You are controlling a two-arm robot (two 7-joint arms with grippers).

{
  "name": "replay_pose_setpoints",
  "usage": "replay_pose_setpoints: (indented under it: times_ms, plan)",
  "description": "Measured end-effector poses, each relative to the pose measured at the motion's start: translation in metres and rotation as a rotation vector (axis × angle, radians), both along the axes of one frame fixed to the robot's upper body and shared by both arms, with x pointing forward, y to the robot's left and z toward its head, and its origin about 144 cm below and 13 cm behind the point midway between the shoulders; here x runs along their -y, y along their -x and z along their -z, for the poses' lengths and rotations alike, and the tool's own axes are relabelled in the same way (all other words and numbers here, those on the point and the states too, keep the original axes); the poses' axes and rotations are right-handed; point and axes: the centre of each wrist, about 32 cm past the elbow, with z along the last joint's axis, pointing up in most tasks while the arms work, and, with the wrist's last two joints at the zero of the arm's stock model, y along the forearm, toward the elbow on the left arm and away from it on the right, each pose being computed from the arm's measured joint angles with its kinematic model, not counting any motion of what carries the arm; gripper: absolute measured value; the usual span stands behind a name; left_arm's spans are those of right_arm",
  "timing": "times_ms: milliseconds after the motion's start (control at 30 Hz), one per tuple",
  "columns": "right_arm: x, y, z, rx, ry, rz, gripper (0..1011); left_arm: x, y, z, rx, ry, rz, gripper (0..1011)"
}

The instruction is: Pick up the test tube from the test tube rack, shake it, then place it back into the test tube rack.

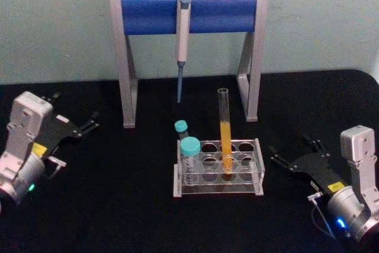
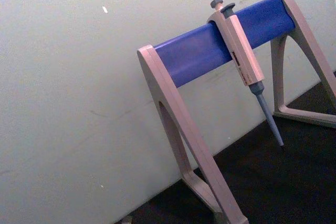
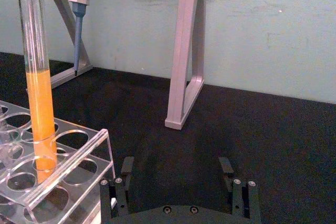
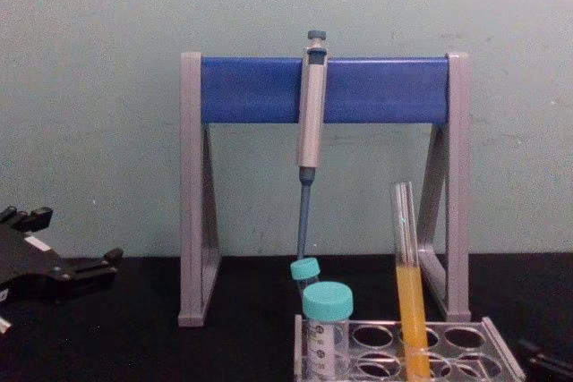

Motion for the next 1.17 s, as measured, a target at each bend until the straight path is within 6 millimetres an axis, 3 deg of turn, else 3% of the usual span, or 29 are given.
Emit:
replay_pose_setpoints:
  times_ms: [1167]
  plan:
    - [0.0000, 0.0003, -0.0005, 0.002, -0.002, 0.004, 1000, 0.0000, 0.0000, 0.0000, 0.000, 0.000, 0.000, 1001]
